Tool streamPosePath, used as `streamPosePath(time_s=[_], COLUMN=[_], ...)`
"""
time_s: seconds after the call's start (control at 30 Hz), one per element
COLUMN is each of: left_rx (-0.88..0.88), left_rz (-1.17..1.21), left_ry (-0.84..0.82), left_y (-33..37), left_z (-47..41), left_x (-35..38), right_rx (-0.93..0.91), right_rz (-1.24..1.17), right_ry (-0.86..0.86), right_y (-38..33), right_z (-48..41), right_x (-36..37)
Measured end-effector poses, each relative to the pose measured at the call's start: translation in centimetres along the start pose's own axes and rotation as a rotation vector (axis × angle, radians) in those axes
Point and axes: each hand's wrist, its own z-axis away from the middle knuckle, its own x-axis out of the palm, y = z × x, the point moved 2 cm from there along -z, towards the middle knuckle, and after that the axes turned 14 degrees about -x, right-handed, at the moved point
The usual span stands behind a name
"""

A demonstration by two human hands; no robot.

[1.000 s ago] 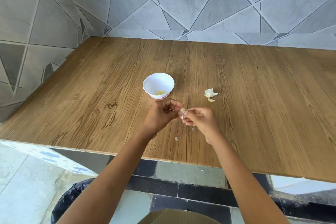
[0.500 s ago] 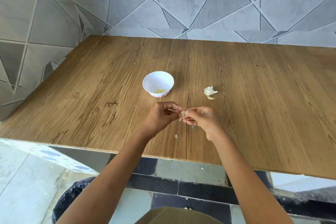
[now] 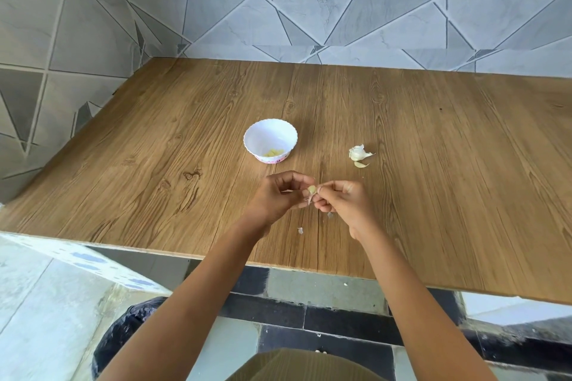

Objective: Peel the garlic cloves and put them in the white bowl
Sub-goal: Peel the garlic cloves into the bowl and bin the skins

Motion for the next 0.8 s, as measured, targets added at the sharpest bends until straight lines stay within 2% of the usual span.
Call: streamPosePath(time_s=[0.2,0.47,0.67,0.8], left_rx=[-0.003,0.032,0.088,0.038], left_rz=[-0.225,-0.216,-0.334,-0.28], left_ry=[0.176,0.151,0.155,0.122], left_y=[0.4,1.0,1.2,1.1], left_z=[-0.3,-0.1,-0.3,-0.6], left_x=[0.2,0.0,0.2,0.0], right_rx=[-0.034,0.035,0.072,0.056], right_rz=[0.034,-0.021,-0.022,-0.01], right_ry=[0.024,0.004,0.019,0.003], right_y=[0.2,-0.2,0.1,0.1], right_z=[0.1,0.1,0.2,0.3], right_x=[0.4,0.2,0.2,0.3])
